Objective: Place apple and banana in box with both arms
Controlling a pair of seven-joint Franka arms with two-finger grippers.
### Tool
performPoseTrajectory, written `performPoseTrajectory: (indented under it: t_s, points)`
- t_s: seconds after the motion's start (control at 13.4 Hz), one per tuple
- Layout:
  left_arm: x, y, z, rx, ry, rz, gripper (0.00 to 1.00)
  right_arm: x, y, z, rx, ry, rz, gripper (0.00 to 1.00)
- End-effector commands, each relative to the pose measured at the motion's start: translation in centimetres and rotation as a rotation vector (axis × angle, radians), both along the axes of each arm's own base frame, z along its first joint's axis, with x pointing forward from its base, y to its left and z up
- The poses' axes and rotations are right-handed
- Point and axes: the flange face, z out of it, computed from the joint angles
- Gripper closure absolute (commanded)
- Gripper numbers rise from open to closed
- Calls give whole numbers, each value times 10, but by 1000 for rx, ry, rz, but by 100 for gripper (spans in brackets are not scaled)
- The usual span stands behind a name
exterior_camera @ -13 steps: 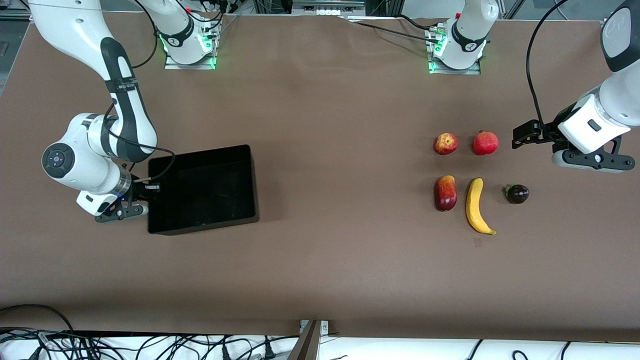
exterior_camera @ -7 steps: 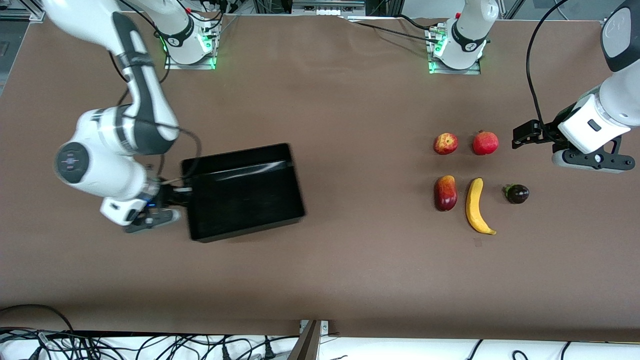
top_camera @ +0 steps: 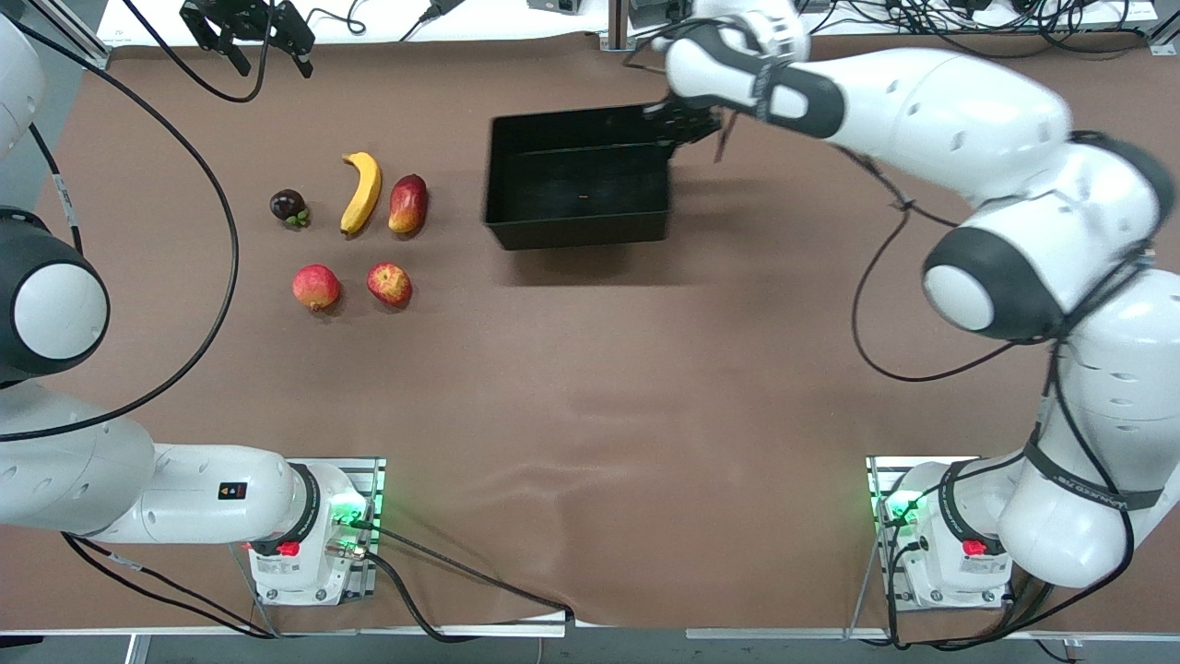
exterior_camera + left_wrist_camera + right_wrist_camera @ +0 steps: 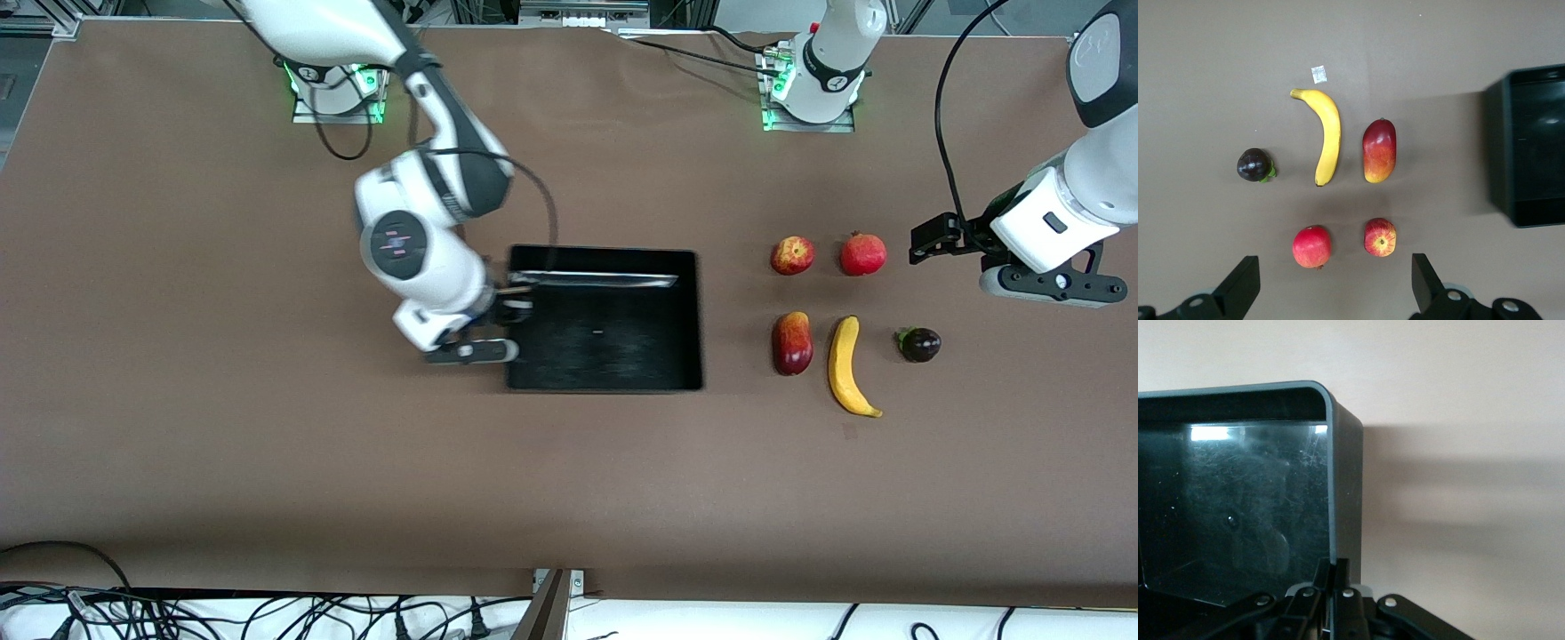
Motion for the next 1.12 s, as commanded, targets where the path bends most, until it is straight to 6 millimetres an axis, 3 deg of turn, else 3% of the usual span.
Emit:
performPoseTrajectory:
  t_s: [0.0, 0.15, 0.3, 0.52, 0.6, 0.74, 0.82, 0.89, 1.04]
  points:
    - [-2, -1, 5, 7, 2, 8, 0, 2, 46, -4, 63, -33, -68, 100]
    - [-3, -2, 7, 7, -1, 6, 0, -18, 78, -14, 77, -64, -41, 100]
    - [-2, -2, 3, 6, 8, -3, 0, -30, 96, -27, 85, -86, -25, 100]
    - [-6, 17, 5, 10, 27, 40, 0, -42, 110, -55, 73, -108, -1, 100]
    - [-9, 37, 9, 8, 40, 66, 0, -44, 112, -57, 71, -113, 9, 100]
    - [-9, 48, 13, -2, 36, 85, 0, -43, 110, -58, 38, -137, 46, 100]
    - [-9, 49, 13, -4, 36, 89, 0, -40, 107, -58, 33, -137, 45, 75]
    - [-9, 49, 15, -4, 31, 87, 0, -39, 105, -55, 34, -142, 42, 1]
    - [-8, 48, 26, -6, 16, 85, 0, -35, 99, -36, 21, -141, 47, 0]
